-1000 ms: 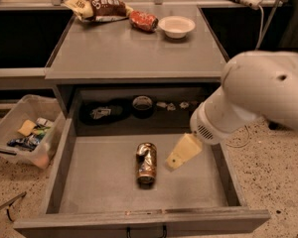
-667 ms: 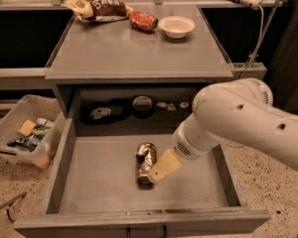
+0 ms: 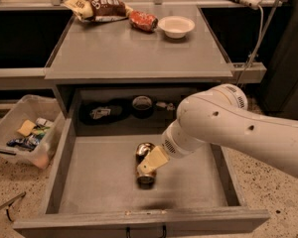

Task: Pick orange can from top drawer and place on counter

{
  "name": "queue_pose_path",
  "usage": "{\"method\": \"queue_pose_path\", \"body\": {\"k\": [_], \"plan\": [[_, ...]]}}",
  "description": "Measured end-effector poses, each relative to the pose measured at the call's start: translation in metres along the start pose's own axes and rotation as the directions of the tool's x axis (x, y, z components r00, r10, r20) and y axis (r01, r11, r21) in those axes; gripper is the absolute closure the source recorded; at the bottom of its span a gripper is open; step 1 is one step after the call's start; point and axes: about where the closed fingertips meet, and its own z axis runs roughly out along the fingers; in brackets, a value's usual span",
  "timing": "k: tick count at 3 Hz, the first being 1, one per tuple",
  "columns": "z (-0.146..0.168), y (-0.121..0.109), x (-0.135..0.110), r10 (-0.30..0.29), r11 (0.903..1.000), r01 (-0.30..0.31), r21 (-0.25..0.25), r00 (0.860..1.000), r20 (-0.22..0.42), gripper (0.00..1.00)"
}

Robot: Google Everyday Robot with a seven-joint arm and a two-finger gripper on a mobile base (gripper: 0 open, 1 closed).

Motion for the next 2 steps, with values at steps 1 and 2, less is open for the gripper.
{"method": "queue_pose_path", "body": {"k": [1, 2], "plan": [[0.000, 0.000, 0.000, 0.000, 1.0000, 0.000, 0.000, 1.000, 0.000, 0.00], [0.015, 0.002, 0.009, 0.031, 0.9993, -0.031, -0.023, 0.999, -0.010, 0.00]]}}
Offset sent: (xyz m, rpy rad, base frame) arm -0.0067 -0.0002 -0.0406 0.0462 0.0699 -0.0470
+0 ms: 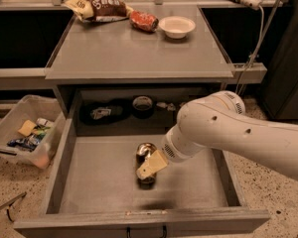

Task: Pick orange can from top drawer and place on counter

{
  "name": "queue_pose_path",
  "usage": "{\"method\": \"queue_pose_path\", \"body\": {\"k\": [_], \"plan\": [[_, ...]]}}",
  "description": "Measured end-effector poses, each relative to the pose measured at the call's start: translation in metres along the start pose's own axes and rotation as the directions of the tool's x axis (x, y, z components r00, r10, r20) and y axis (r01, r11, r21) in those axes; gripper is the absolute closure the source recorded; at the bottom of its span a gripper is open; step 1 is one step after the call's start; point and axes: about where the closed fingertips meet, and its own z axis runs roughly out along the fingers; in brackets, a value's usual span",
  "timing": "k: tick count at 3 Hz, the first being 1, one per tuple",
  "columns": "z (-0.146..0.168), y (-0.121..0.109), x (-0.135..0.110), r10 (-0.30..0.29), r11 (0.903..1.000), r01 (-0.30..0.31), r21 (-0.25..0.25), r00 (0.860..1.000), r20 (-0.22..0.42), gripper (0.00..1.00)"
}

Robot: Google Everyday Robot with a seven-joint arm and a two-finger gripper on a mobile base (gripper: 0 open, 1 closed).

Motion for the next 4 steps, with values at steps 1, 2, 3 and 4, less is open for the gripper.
{"method": "queue_pose_path", "body": {"k": [1, 2, 3, 4], "plan": [[0.039, 0.026, -0.004, -0.023, 0.9973, 0.022, -0.069, 1.000, -0.007, 0.00], [0.073, 0.060, -0.021, -0.052, 0.9908, 0.051, -0.125, 0.999, -0.004, 0.00], [0.096, 0.086, -0.040, -0.070, 0.9880, 0.069, -0.138, 0.998, -0.005, 0.00], [0.097, 0.090, -0.042, -0.064, 0.9882, 0.063, -0.140, 0.998, -0.007, 0.00]]}}
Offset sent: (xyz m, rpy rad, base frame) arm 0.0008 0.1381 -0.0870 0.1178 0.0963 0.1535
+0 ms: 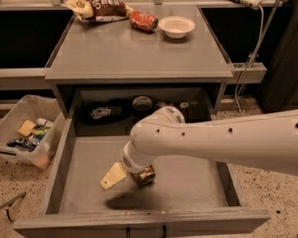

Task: Pick orange can from top drawer and place on counter

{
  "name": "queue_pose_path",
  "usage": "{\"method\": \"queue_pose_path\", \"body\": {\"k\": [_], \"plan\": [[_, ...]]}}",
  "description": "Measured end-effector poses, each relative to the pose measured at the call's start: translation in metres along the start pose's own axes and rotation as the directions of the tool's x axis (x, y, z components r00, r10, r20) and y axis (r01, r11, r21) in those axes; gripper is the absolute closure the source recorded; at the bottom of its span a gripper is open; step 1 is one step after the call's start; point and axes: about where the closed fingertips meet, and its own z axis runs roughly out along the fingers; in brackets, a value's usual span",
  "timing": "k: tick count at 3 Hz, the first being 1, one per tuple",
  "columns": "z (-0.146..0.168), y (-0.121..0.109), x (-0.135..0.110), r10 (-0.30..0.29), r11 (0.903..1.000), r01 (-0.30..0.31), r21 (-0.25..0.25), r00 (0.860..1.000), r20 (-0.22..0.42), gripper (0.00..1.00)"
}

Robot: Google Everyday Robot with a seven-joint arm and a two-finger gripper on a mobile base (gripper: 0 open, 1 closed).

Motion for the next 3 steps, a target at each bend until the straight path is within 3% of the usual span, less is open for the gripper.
{"method": "queue_pose_path", "body": {"k": [1, 3], "plan": [[0.0000, 0.0000, 0.0000, 0.000, 1.0000, 0.000, 0.000, 1.000, 0.000, 0.17], [0.0000, 0.0000, 0.0000, 0.000, 1.0000, 0.000, 0.000, 1.000, 0.000, 0.62]]}}
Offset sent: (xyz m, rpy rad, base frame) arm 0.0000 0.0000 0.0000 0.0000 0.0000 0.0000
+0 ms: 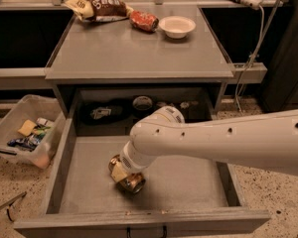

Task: Pick orange can from top drawer and place on counter

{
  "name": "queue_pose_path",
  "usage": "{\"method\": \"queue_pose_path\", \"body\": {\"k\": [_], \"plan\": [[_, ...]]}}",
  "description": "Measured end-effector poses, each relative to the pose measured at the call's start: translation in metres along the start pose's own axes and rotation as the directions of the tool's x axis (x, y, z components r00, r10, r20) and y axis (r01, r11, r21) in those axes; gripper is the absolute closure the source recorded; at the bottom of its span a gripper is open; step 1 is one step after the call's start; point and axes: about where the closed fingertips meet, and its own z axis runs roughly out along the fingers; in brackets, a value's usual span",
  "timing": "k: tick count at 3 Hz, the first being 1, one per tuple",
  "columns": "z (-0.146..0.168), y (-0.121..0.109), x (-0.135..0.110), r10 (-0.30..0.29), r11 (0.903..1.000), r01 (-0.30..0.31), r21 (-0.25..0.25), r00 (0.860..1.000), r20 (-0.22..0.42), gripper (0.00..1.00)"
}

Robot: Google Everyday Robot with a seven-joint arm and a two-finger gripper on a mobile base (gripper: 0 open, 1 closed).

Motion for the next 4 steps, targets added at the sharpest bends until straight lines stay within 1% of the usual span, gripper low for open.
{"method": "queue_pose_path", "body": {"k": [1, 2, 3, 4], "plan": [[0.000, 0.000, 0.000, 0.000, 1.0000, 0.000, 0.000, 1.000, 0.000, 0.87], [-0.007, 0.000, 0.001, -0.002, 0.9999, 0.002, -0.010, 1.000, 0.004, 1.00], [-0.080, 0.006, -0.025, -0.010, 0.9997, 0.012, -0.021, 0.997, 0.075, 1.00], [-0.167, -0.001, -0.056, -0.085, 0.9959, 0.088, -0.022, 0.988, 0.132, 1.00]]}}
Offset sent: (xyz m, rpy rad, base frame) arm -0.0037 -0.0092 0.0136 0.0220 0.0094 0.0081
